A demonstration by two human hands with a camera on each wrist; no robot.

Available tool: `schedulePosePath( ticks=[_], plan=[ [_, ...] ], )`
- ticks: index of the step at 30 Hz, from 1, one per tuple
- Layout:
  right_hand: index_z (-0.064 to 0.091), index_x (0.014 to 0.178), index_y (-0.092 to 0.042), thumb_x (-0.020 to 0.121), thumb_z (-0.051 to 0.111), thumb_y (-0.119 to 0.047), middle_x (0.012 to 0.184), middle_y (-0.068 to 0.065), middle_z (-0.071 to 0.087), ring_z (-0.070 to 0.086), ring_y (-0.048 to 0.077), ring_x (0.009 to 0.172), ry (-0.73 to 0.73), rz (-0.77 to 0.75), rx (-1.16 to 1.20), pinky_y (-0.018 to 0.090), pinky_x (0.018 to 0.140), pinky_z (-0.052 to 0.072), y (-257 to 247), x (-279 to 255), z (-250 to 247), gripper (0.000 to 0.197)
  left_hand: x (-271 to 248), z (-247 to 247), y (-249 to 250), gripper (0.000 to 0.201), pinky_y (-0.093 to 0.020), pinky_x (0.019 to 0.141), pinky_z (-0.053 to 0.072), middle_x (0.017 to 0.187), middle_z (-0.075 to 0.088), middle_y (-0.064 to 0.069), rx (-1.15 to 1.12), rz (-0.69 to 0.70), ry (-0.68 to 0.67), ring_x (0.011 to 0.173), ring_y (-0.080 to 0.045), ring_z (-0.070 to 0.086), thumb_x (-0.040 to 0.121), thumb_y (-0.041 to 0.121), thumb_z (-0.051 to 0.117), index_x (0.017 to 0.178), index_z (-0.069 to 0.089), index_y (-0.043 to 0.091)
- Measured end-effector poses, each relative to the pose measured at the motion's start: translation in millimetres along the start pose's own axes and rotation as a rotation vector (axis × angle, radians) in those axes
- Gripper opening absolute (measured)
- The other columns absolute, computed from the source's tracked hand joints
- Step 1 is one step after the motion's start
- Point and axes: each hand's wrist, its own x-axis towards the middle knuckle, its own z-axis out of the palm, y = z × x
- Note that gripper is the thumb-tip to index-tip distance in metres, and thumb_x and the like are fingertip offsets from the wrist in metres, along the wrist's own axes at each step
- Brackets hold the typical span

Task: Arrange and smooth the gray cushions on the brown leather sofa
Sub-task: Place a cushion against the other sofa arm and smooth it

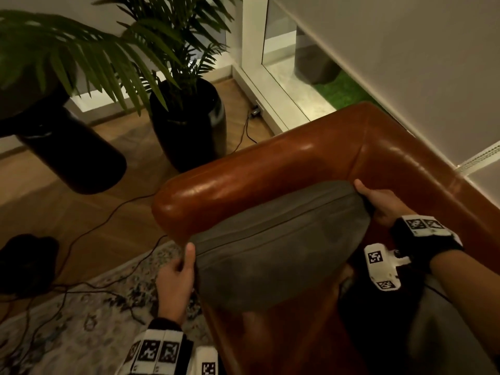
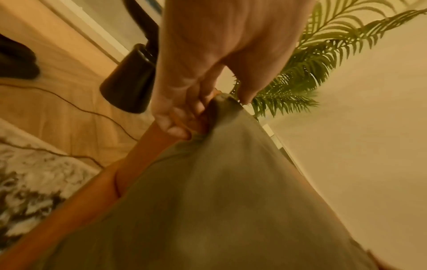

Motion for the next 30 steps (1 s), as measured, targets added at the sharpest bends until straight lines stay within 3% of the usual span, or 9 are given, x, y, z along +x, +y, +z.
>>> schedulePosePath(
  ticks=[3,8,12,15,18,20,23,27,30],
  plan=[
    [0.063,0.098,-0.002,0.092,0.058,-0.031,0.099,0.010,0.065,0.062,0.019,0.086,-0.084,-0.044,0.067,0.029,0.070,0.054,-5.7,-1.0,-5.2,0.030,-4.2,1.8,3.8,0.032,-0.042,0.087,0.052,0.100,0.069,-0.008,-0.147,0.023,-0.015,0.095,-0.022,0.064,0.095,0.037,0.047,0.096,0.066,0.011],
    [0.062,0.115,-0.001,0.092,0.059,-0.031,0.115,0.015,0.065,0.063,0.026,0.098,0.015,-0.128,-0.005,0.040,0.092,0.049,-4.9,7.3,-4.9,0.038,-1.3,11.5,-1.5,0.026,-0.041,0.091,0.049,0.102,0.067,-0.007,-0.159,-0.016,-0.035,0.097,-0.021,0.063,0.095,0.036,0.048,0.091,0.065,0.016],
    [0.060,0.110,-0.003,0.088,0.063,-0.038,0.101,0.010,0.064,0.062,0.019,0.082,-0.023,-0.057,-0.001,0.034,0.076,0.050,-11.3,6.1,-6.5,0.042,-4.3,17.9,5.4,0.032,-0.036,0.087,0.049,0.106,0.066,-0.012,-0.190,0.024,-0.009,0.099,-0.024,0.062,0.096,0.028,0.049,0.105,0.063,0.000],
    [0.062,0.097,-0.007,0.092,0.057,-0.032,0.096,0.009,0.064,0.061,0.021,0.082,-0.122,-0.019,-0.052,0.032,0.065,0.048,-22.0,3.6,-14.3,0.026,-11.3,14.4,7.2,0.029,-0.028,0.081,0.051,0.107,0.066,-0.006,-0.315,-0.025,-0.091,0.092,-0.014,0.062,0.097,0.022,0.045,0.116,0.058,0.004],
    [0.063,0.102,-0.011,0.095,0.054,-0.027,0.104,0.010,0.062,0.059,0.019,0.081,-0.091,-0.118,-0.057,0.028,0.065,0.050,-24.4,10.1,-18.6,0.020,-14.5,17.0,5.7,0.027,-0.024,0.072,0.052,0.101,0.067,-0.001,-0.238,0.005,-0.122,0.089,-0.011,0.062,0.098,0.028,0.043,0.104,0.063,0.012],
    [0.062,0.110,-0.010,0.093,0.058,-0.034,0.107,0.010,0.060,0.060,0.020,0.081,0.006,-0.136,-0.134,0.026,0.070,0.054,-24.3,16.5,-19.6,0.030,-12.8,26.9,6.2,0.040,-0.031,0.079,0.051,0.097,0.068,-0.001,-0.103,0.058,-0.092,0.090,-0.012,0.063,0.097,0.043,0.039,0.097,0.066,0.013],
    [0.061,0.111,-0.001,0.084,0.066,-0.047,0.116,0.014,0.063,0.061,0.032,0.103,0.106,-0.063,-0.204,0.045,0.093,0.050,-23.1,30.1,-23.7,0.053,-4.7,39.7,-0.8,0.060,-0.049,0.086,0.051,0.090,0.068,-0.013,0.049,0.143,-0.019,0.089,-0.027,0.064,0.091,0.059,0.038,0.087,0.065,0.006],
    [0.061,0.086,-0.009,0.092,0.061,-0.026,0.094,0.008,0.064,0.062,0.023,0.095,0.056,-0.098,-0.013,0.033,0.066,0.053,-20.8,35.1,-19.9,0.018,-3.7,38.9,-6.5,0.050,-0.047,0.070,0.042,0.076,0.050,-0.021,-0.025,0.210,0.103,0.072,-0.032,0.049,0.093,0.053,0.041,0.071,0.050,0.009],
    [0.067,0.099,-0.005,0.093,0.058,-0.036,0.096,0.008,0.065,0.059,0.017,0.088,0.130,-0.328,-0.180,0.027,0.072,0.048,-20.0,35.7,-17.8,0.033,-4.1,40.0,-3.3,0.041,-0.039,0.070,0.036,0.076,0.046,-0.010,-0.008,0.236,0.167,0.072,-0.022,0.044,0.098,0.044,0.035,0.075,0.048,0.013]
  ],
)
